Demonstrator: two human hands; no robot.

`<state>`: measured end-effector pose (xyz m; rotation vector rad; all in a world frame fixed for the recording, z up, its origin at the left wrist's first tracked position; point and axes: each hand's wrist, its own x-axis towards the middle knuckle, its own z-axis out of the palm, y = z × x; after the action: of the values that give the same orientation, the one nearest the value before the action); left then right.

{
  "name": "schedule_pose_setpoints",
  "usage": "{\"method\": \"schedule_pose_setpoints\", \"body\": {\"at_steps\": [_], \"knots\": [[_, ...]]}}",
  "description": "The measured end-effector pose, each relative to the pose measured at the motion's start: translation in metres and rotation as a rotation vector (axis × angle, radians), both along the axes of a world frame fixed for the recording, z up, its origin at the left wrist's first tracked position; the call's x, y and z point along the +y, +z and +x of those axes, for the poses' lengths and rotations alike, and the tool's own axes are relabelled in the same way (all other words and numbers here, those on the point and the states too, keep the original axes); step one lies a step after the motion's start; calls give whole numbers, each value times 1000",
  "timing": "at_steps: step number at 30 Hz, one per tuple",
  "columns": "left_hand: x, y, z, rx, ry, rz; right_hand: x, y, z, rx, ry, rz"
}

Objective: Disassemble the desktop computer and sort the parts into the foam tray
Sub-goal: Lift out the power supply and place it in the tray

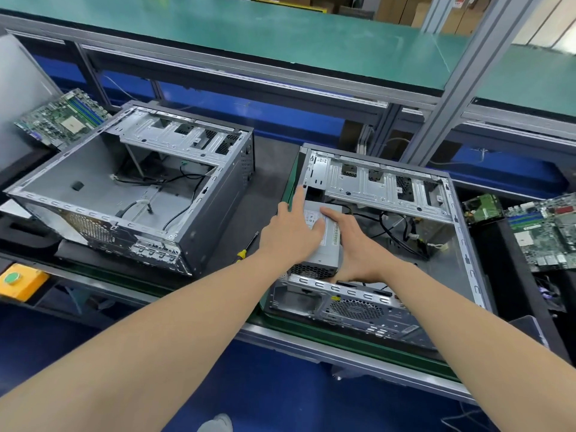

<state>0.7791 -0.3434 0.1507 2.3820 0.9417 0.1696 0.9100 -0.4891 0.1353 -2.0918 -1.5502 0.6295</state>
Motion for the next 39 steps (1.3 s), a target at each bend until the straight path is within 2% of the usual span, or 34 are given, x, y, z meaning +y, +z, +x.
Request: {"method": "schedule_pose_setpoints", "body": {"at_steps": [19, 26, 33, 39], "knots": [[1, 2, -2, -34, 8, -87, -13, 3, 18, 82, 21, 0], [0, 6, -2, 11, 3, -76, -28, 7, 39, 182, -53, 22], [0, 4, -1, 24, -40, -44, -39, 6, 40, 157, -40, -80], [1, -2, -1, -63, -158, 135, -60, 18, 43, 42, -122, -194]]}}
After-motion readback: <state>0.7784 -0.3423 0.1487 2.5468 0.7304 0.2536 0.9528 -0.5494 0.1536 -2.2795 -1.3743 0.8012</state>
